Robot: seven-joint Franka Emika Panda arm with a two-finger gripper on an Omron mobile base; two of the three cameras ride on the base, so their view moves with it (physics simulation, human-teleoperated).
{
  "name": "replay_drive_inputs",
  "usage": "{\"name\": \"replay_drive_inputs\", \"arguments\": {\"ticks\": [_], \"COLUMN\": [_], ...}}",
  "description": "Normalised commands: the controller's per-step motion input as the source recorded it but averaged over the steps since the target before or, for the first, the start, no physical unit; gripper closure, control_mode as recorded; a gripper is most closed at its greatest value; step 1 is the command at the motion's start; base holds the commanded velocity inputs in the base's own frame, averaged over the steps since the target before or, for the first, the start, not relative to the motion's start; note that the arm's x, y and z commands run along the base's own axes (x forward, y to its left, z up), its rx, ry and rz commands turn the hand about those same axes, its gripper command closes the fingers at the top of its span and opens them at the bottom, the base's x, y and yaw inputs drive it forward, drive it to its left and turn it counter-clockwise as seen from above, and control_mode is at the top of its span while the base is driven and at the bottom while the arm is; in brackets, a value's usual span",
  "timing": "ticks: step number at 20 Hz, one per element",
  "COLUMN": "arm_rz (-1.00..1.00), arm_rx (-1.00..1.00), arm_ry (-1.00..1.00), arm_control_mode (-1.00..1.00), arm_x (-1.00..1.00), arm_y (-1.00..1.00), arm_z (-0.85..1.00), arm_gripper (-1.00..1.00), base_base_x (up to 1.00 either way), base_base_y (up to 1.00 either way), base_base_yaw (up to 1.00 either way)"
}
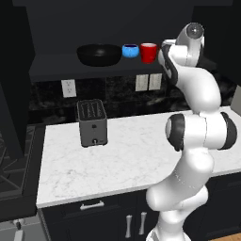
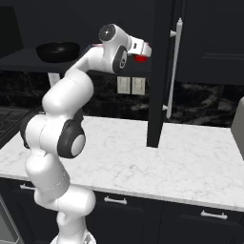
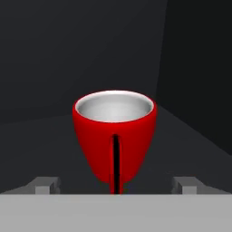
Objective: Gather all objects into one cabinet and sort the glasses and bowls to opposite sides.
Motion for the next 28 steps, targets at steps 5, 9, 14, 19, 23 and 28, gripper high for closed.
{"name": "replay_drive_inputs", "arguments": {"ticks": [5, 9, 14, 19, 23, 28], "arm_rz": [0.0, 0.04, 0.24, 0.28, 0.24, 0.13], "arm_rx": [0.0, 0.0, 0.0, 0.0, 0.0, 0.0], "arm_ry": [-0.05, -0.03, 0.0, 0.07, 0.06, 0.08], "arm_control_mode": [-1.0, -1.0, -1.0, -1.0, -1.0, -1.0], "arm_x": [-0.67, -0.46, -0.17, -0.11, -0.03, 0.09], "arm_y": [0.1, 0.59, 0.66, 0.22, 0.1, 0.16], "arm_z": [0.01, 0.04, 0.13, 0.12, 0.12, 0.0], "arm_gripper": [-1.0, -1.0, -1.0, -1.0, -1.0, -1.0], "base_base_x": [0.0, 0.0, 0.0, 0.0, 0.0, 0.0], "base_base_y": [0.0, 0.0, 0.0, 0.0, 0.0, 0.0], "base_base_yaw": [0.0, 0.0, 0.0, 0.0, 0.0, 0.0]}}
